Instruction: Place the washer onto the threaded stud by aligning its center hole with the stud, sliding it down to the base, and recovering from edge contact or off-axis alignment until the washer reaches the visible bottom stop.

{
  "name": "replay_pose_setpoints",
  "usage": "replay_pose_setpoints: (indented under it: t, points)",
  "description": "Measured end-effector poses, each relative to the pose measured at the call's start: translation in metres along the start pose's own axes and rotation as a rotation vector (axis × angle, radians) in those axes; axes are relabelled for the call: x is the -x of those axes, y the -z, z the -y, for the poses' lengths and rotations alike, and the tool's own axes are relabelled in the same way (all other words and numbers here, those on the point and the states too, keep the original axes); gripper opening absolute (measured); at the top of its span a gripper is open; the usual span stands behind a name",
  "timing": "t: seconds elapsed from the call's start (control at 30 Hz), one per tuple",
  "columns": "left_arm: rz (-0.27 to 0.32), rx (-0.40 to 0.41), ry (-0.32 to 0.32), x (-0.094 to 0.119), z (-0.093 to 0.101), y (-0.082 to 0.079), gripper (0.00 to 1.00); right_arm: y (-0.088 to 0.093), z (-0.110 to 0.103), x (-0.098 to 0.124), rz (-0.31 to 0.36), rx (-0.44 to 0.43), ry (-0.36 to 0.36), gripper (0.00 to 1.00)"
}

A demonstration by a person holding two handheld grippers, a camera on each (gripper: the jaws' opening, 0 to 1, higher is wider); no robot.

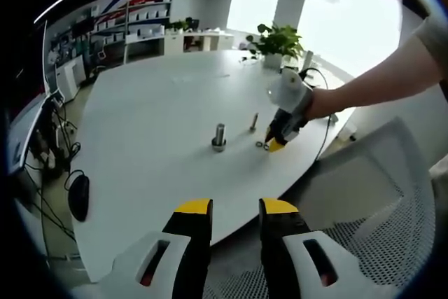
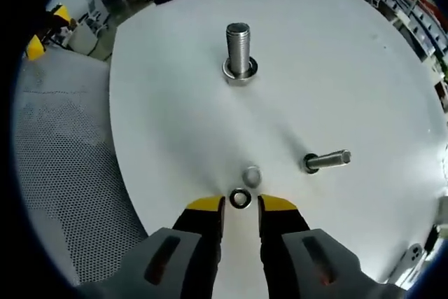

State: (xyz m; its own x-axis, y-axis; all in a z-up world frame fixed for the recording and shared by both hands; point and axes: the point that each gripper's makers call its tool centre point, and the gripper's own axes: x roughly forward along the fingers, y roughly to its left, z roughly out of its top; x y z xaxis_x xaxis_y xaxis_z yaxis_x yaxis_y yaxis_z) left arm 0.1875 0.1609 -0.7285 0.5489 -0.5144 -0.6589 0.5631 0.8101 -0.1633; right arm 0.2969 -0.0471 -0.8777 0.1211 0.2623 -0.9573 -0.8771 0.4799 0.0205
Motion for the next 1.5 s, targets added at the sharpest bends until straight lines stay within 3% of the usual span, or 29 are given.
replay_pose_setpoints:
  t: [0.1, 0.47, 0.6, 0.77, 1.17, 1.5]
  points:
    - [0.001, 0.0, -0.001, 0.0001, -0.0002, -0.0001, 0.24, 0.0038, 0.0053, -0.0001, -0.016, 0.075, 0.03, 0.18]
    - [0.0, -0.001, -0.001, 0.0008, 0.0, 0.0001, 0.24, 0.0007, 0.0017, -0.0002, -0.016, 0.077, 0.007, 0.19]
    - [-0.002, -0.002, 0.001, 0.0003, 0.0001, 0.0006, 0.24, 0.0001, 0.0001, -0.0002, -0.028, 0.127, -0.001, 0.18]
    - [-0.003, -0.002, 0.002, 0.0003, 0.0005, 0.0005, 0.24, -0.001, 0.001, -0.0014, -0.089, 0.182, -0.008, 0.16]
    - [-0.003, -0.001, 0.001, 0.0003, 0.0004, 0.0002, 0.24, -0.0007, 0.0038, -0.0026, -0.181, 0.171, -0.022, 0.15]
    - [-0.011, -0.006, 0.005, -0.0002, 0.0012, 0.0019, 0.24, -0.0002, -0.0014, -0.0044, -0.267, 0.227, 0.065, 0.16]
